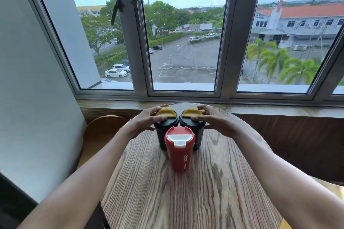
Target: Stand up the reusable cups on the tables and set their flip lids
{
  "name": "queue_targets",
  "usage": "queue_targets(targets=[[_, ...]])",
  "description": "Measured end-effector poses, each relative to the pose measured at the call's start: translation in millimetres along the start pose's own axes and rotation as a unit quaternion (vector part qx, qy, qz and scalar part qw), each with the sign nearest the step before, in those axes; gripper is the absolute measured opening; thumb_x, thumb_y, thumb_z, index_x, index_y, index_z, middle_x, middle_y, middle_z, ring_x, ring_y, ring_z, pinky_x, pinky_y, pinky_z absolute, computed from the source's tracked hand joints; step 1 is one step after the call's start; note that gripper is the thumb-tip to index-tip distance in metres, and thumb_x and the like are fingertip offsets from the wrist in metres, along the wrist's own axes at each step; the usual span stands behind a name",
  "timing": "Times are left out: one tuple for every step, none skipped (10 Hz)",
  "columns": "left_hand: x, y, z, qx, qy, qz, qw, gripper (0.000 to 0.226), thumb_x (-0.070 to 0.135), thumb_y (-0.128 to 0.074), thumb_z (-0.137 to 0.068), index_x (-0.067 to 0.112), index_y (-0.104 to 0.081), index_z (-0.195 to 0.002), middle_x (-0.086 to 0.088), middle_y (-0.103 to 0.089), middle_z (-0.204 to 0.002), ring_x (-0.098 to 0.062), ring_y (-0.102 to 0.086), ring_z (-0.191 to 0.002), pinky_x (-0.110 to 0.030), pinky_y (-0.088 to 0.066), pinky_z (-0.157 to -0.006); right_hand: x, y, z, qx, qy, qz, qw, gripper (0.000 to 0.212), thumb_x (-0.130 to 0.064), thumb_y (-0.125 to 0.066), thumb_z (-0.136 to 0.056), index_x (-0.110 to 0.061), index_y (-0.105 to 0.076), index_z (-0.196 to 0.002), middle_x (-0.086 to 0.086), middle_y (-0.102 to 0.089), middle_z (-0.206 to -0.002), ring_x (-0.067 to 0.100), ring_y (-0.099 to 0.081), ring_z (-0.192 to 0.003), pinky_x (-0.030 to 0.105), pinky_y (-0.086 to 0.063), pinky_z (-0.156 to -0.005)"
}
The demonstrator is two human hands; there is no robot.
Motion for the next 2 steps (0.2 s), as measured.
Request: queue_targets(targets=[[-0.6,-0.1,0.9,0.010,0.001,-0.014,1.000,0.057,0.037,-0.066,-0.091,0.022,-0.047,-0.143,-0.006,-0.056,-0.130,-0.024,-0.053,-0.118,-0.046,-0.049,-0.098,0.7,1.3,0.3,0.010,0.002,0.005,1.000,0.060,-0.043,-0.075,-0.076,-0.026,-0.050,-0.128,0.007,-0.058,-0.123,0.023,-0.057,-0.115,0.047,-0.046,-0.102],[2.2,-3.0,9.4,0.064,-0.035,-0.021,0.997,0.048,0.040,-0.055,-0.097,0.018,-0.050,-0.140,-0.009,-0.058,-0.131,-0.021,-0.054,-0.112,-0.034,-0.048,-0.088,-0.7,-0.4,9.3,0.049,0.026,0.020,0.998,0.046,-0.045,-0.065,-0.087,-0.024,-0.052,-0.126,0.009,-0.059,-0.124,0.024,-0.058,-0.114,0.040,-0.048,-0.098]])
Point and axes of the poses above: each hand's wrist, its own z-axis away from the middle knuckle, its own y-axis out of the back of the hand, x = y × z, the point moved 2 cm from there along -z, towards the middle knuckle
